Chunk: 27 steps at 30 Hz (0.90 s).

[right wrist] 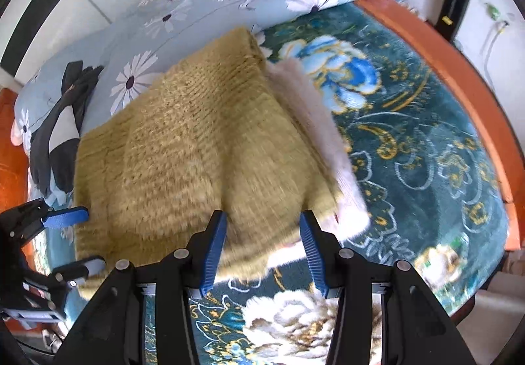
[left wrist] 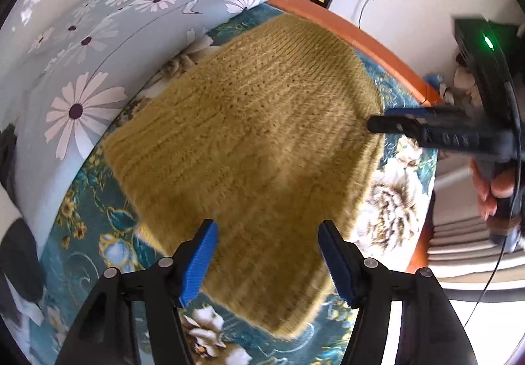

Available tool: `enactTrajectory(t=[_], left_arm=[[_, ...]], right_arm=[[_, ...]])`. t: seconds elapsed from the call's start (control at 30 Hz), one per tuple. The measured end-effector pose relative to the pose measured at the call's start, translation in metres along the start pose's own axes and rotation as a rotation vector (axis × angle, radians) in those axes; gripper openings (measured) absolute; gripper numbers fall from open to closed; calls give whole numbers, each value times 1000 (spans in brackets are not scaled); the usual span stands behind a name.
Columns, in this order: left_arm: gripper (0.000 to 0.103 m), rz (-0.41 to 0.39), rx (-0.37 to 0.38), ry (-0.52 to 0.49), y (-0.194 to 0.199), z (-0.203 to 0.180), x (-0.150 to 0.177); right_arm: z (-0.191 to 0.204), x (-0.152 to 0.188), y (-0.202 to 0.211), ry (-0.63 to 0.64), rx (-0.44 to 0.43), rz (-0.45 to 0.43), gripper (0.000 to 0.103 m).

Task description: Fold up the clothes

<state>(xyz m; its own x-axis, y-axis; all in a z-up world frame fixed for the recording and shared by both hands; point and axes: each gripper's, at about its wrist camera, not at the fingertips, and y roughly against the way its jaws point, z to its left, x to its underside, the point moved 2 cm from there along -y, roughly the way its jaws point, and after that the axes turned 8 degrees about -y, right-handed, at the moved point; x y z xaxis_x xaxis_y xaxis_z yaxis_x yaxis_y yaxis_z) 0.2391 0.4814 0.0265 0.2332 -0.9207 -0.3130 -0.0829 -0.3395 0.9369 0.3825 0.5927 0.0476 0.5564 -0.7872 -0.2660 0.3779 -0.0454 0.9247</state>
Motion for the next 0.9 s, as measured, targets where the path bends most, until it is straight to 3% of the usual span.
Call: enactTrajectory(t=[0.1, 0.17, 0.3, 0.37, 0.43, 0.57, 0.73, 0.8, 0.87, 0.9], left_arm=[[68, -2, 23, 22, 7, -1, 14], [70, 16, 29, 51, 6, -2, 22], [83, 66, 87, 168, -5, 4, 40], [84, 76, 99, 209, -5, 6, 48], [86, 74, 94, 221, -5, 6, 53], [87, 56, 51, 192, 4, 2, 60], [87, 37, 44, 231, 13, 7, 62], [87, 27, 28, 237, 17, 9, 61], [91, 16, 23, 234, 21, 10, 60], [98, 9, 23, 232, 23, 10, 59]], right_arm=[[-2, 26, 6, -69, -16, 0, 52], [0, 40, 1, -85, 3, 33, 65], [9, 70, -10, -73, 39, 96, 68], [13, 74, -8, -71, 35, 81, 83], [16, 76, -5, -82, 24, 63, 89], [20, 78, 0, -85, 25, 46, 90], [23, 75, 3, -80, 36, 25, 90], [22, 73, 2, -80, 41, 18, 97], [22, 73, 3, -75, 46, 6, 103], [23, 74, 4, -71, 48, 1, 103]])
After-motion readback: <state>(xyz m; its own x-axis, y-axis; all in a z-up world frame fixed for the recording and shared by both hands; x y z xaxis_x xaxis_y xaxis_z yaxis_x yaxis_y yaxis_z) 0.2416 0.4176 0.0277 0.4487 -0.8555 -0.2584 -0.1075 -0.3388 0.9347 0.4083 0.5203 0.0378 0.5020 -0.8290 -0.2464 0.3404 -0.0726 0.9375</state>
